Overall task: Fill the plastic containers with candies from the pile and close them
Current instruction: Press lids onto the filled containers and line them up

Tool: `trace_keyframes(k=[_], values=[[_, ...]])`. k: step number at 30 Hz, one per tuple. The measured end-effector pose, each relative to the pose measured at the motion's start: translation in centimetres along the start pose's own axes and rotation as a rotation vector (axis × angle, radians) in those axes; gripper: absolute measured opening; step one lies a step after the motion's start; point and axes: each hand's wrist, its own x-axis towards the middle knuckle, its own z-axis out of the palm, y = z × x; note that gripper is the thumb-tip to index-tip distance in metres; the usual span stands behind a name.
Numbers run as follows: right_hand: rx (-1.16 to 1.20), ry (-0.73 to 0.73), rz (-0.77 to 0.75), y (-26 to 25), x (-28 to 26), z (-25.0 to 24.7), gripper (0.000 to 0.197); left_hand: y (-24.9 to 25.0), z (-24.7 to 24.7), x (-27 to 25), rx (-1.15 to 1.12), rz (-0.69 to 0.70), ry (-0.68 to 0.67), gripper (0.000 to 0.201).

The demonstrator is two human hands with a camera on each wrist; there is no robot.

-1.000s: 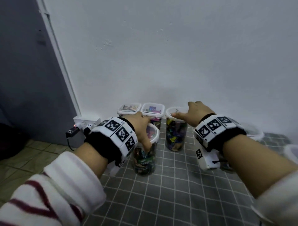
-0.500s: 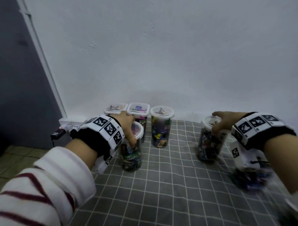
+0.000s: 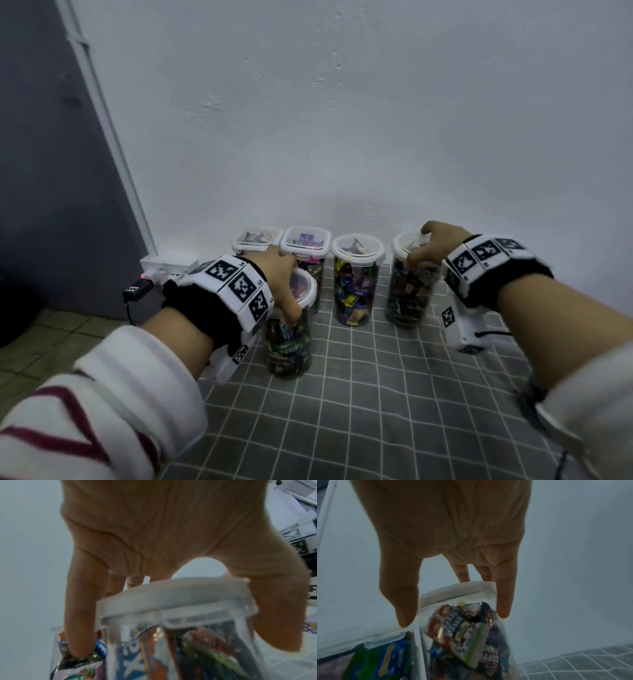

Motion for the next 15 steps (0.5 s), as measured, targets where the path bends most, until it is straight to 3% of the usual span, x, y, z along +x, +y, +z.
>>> trace_keyframes(k=[9, 13, 15], values=[[-0.114, -0.022, -0.028, -0.1, 0.6, 1.5, 0.075, -0.3, 0.1, 0.1, -0.014, 0.004, -0.008, 0.085], [-0.159, 0.042, -0.191, -2.8, -0.1, 1.4, 0.078, -0.4, 0.2, 0.3, -0.014, -0.003, -0.02, 0.087], [-0.141, -0.006, -0.252, -4.8, 0.0, 1.8, 0.08, -0.5, 0.2, 0.4, -0.013, -0.008, -0.027, 0.088]])
